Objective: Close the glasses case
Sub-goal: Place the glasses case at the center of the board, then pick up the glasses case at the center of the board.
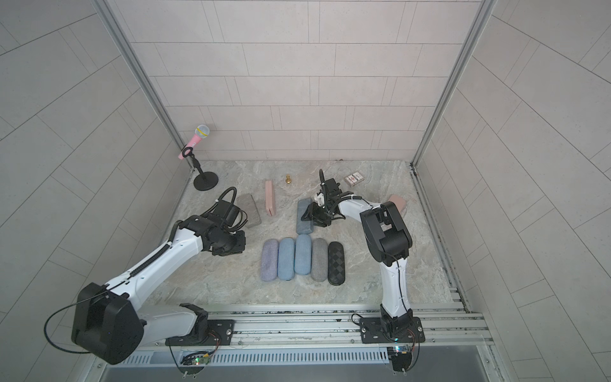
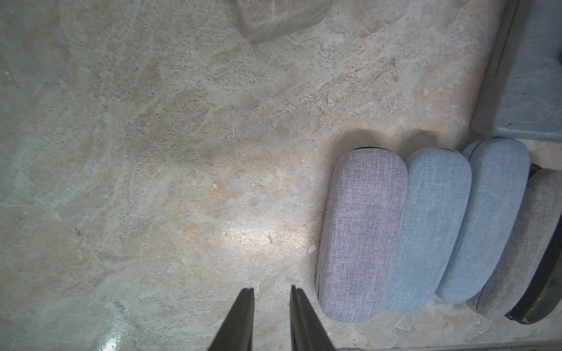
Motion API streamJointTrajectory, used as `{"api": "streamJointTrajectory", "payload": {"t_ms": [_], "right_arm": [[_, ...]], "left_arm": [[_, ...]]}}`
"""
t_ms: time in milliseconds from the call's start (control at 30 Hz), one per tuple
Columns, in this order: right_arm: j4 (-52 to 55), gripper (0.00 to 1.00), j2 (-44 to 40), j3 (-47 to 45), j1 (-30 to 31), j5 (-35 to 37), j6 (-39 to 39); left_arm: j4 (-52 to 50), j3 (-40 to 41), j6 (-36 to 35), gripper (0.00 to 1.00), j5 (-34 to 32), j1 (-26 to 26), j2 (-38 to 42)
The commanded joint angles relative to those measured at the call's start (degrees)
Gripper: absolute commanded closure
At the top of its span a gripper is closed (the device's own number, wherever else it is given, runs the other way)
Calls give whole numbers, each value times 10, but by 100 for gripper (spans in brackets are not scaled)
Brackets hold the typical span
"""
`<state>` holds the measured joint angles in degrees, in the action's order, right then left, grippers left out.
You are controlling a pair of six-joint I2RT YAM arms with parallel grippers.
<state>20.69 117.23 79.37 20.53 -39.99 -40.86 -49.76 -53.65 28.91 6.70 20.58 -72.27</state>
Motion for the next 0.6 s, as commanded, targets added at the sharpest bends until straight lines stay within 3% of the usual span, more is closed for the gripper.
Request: {"api": "streamJointTrajectory", "payload": {"t_ms": [0, 267, 567], "right_arm": [[62, 42, -40, 2, 1, 51, 27], [157, 36, -106, 15, 1, 167, 62], [309, 33, -148, 93, -7, 438, 92]], "left_arm": [[-4, 6, 2, 73, 2, -5, 15], [-18, -21, -16, 73, 2, -15, 22], [-31, -68, -73, 72, 22, -59, 9]]}}
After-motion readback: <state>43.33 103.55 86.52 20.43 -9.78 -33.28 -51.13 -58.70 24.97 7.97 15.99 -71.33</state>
